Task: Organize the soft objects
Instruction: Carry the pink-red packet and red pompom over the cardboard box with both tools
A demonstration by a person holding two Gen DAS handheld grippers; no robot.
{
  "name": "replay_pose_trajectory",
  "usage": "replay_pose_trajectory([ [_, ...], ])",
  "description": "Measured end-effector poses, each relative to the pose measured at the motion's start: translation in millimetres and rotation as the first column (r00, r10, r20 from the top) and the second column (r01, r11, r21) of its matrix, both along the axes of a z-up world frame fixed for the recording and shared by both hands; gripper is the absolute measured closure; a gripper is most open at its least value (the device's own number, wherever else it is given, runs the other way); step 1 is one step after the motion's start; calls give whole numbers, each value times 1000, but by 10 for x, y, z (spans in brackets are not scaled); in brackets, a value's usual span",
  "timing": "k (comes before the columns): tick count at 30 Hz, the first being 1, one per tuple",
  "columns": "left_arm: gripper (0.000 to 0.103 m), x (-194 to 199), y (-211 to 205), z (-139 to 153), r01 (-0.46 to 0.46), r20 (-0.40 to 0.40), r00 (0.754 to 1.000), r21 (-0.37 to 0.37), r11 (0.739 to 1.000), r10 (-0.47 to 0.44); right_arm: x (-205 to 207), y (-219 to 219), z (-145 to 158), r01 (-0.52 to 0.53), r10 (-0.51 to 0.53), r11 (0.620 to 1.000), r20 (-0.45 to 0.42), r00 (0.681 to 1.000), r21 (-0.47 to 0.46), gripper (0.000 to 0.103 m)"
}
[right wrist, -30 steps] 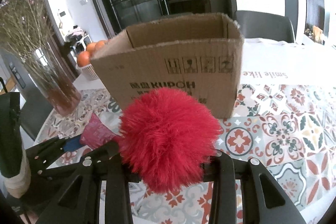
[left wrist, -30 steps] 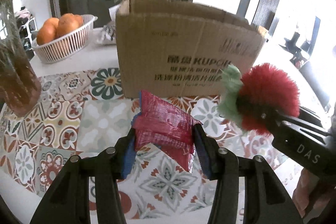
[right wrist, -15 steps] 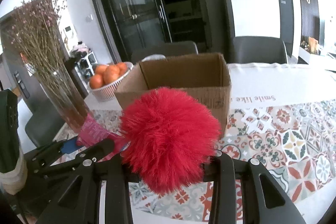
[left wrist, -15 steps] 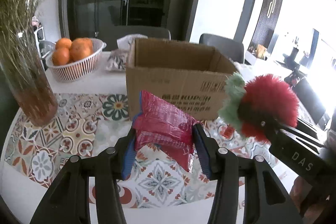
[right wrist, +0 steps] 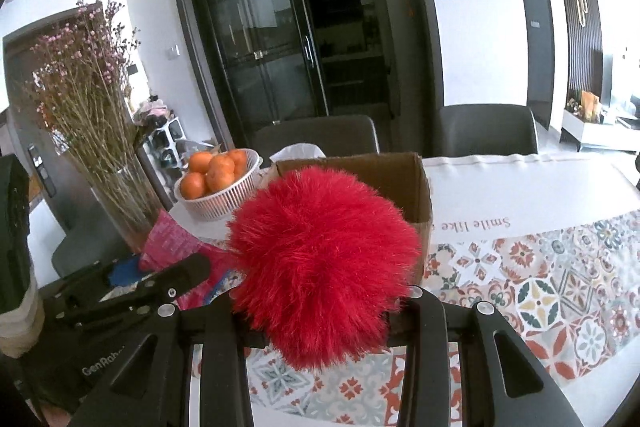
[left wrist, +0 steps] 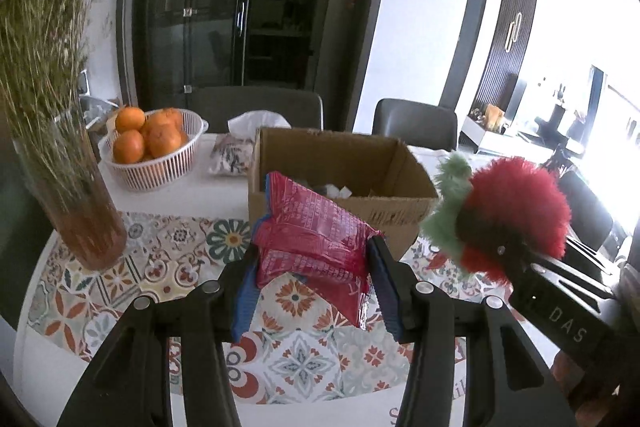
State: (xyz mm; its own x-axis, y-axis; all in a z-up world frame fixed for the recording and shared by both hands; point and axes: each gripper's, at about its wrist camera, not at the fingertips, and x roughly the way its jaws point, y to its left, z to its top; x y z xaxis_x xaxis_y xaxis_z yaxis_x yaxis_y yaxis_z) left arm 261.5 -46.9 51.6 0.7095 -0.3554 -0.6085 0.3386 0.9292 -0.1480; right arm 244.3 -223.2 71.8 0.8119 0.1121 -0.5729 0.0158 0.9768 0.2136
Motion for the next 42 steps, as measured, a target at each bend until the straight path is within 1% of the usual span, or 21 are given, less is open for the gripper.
replay_pose_trajectory([
  [5, 53, 25, -3, 171, 2, 22, 1000, 15, 1000, -2, 26, -22, 136, 6, -6, 1000, 1, 1000, 11, 65],
  [12, 53, 84, -57, 367, 14, 46, 999, 27, 1000, -15, 139, -55, 308, 9, -9, 1000, 4, 1000, 3, 65],
  [22, 53, 385, -162, 550, 20, 43, 999, 34, 999, -21, 483, -156, 417, 5, -5, 1000, -3, 1000, -3, 65],
  [28, 53, 629, -254, 586, 16, 45, 999, 57, 998, -19, 738, -219, 397, 0, -1, 1000, -19, 1000, -23, 65],
  [33, 53, 824, -314, 557, 12, 42, 999, 80, 997, -15, 963, -268, 329, -7, 6, 999, -43, 999, -35, 65],
  [42, 53, 1236, -412, 353, 12, 0, 1000, 112, 994, -12, 1374, -326, 95, -30, 24, 998, -96, 995, -63, 65],
])
